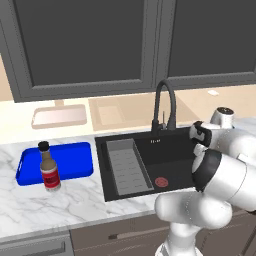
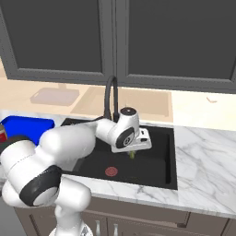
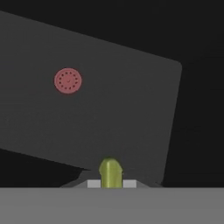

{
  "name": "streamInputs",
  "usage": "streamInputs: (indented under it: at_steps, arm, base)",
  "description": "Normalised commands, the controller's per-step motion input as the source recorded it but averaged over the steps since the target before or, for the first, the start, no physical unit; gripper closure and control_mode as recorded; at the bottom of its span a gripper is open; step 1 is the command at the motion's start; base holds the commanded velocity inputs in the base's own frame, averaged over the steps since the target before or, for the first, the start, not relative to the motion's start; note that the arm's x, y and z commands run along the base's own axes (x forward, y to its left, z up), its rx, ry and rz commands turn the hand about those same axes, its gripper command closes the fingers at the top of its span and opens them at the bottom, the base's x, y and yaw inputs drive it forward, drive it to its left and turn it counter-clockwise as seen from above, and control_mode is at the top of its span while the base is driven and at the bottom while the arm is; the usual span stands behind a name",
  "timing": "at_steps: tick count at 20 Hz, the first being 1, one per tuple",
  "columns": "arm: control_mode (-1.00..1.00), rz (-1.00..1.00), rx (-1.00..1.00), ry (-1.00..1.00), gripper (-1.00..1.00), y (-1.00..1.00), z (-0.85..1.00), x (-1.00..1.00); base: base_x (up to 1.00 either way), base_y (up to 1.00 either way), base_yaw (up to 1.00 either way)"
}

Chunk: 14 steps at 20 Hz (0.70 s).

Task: Pick up all produce items and place them in the sink. Turn on the sink faucet to wash them. Then turn the sink off and put them in the tray.

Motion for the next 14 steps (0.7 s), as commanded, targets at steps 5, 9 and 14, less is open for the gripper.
streamInputs:
  at_steps: [5,9,14]
  arm:
    - [-1.0,0.0,0.03,0.03,1.0,0.0,0.68,-0.45]
    - [-1.0,0.0,0.02,0.09,1.0,0.0,0.39,-0.52]
    - [-1.0,0.0,0.02,0.13,1.0,0.22,0.13,-0.48]
  base:
    - [0.0,0.0,0.0]
    - [0.0,0.0,0.0]
    - [0.0,0.0,0.0]
